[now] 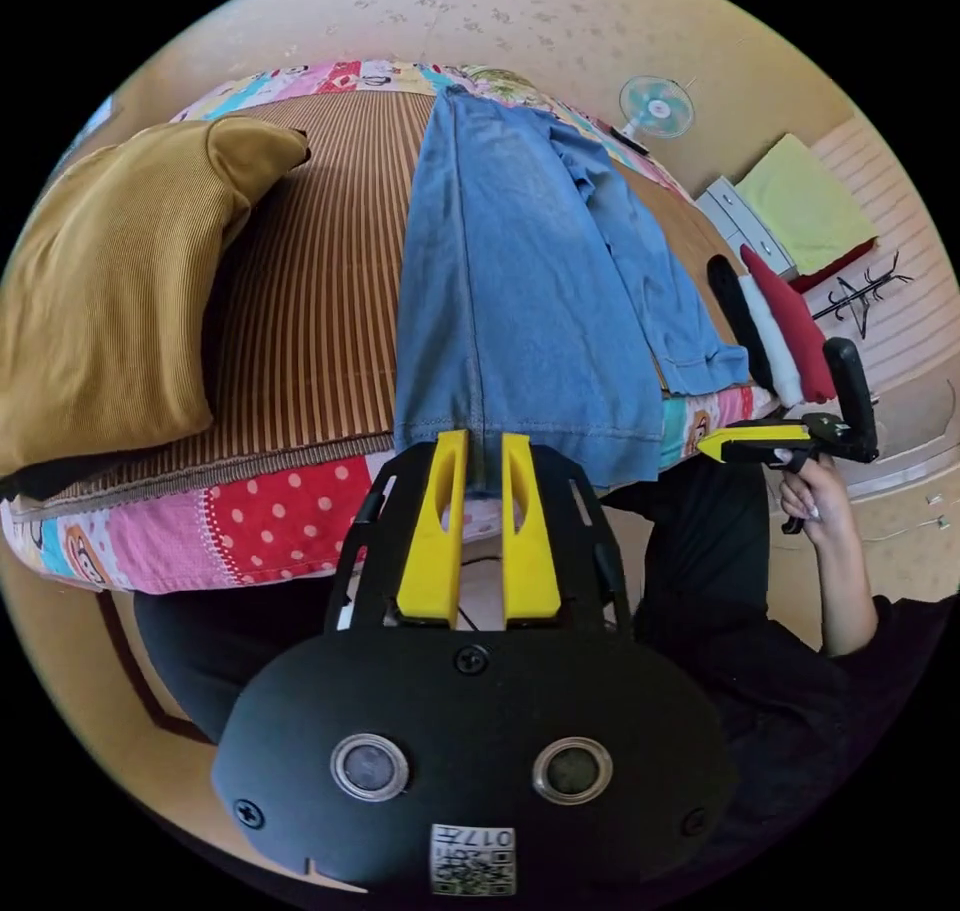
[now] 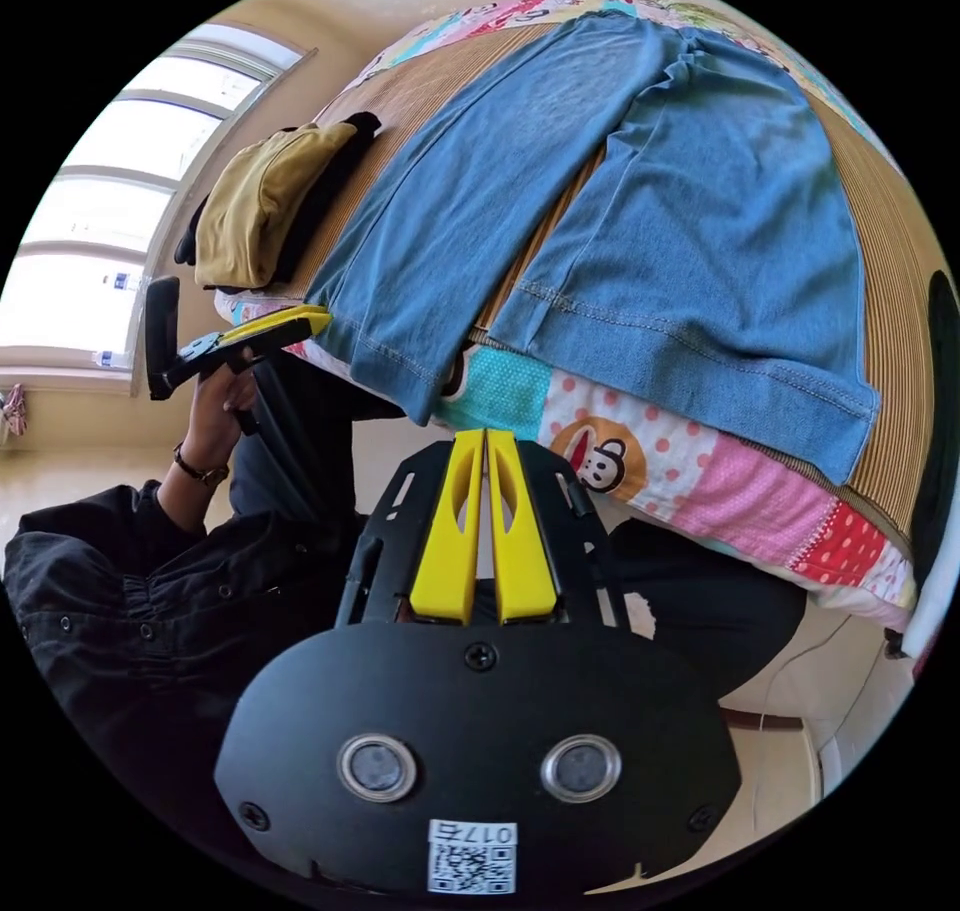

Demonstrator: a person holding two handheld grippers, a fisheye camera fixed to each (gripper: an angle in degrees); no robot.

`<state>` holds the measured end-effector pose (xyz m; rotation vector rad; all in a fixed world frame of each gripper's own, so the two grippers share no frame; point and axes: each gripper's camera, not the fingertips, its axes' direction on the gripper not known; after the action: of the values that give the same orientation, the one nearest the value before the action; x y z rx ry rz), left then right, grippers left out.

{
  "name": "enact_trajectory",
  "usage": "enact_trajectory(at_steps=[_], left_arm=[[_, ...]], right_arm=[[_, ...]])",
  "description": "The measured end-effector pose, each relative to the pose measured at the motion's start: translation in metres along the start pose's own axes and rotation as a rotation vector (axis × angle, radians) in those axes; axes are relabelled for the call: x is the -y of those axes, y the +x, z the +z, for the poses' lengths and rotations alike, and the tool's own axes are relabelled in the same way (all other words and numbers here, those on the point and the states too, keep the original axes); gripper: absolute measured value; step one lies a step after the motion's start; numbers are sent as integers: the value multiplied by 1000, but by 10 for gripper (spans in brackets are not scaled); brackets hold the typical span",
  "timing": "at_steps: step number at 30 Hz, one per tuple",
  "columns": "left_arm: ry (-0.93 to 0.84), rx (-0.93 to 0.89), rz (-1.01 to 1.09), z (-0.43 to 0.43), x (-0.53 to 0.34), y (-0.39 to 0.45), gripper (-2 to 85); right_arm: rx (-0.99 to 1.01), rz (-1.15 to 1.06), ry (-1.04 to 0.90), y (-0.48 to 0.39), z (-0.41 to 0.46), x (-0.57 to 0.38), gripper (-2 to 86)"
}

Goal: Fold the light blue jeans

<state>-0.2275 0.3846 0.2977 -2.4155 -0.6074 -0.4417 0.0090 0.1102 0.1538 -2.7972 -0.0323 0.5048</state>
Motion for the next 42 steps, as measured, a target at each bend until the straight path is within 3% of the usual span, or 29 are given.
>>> enact_trajectory(at_steps=[4,11,14,16,20,28,36,42], left_arm=[[-17,-61,25,-14,-12,-9,19],[440,-771,-90,-112,-48,-74,-4],[517,-973,-162,-121,-53,-103,-5],[500,-1005,-195,-122,-52,-113,-6],[461,-972,-187,-133,-46,-111,-6],[394,-887,-128,-166,-24,-86,-4],[413,-859,-134,-185,-20,-85,-5],[421,-919,-162,-182,-16,-84,-5]], right_arm=[[66,29,18,26,2,-23,10],[199,45,94,72,-7,-42,30],[431,30,219,96,-18,-48,47],[646,38,296,119,-16,-51,65],[865,52,368,142,-4,-51,81],[846,52,223,126,40,-9,122],[1283,137,305,138,92,17,150],[1293,115,317,122,114,25,157]])
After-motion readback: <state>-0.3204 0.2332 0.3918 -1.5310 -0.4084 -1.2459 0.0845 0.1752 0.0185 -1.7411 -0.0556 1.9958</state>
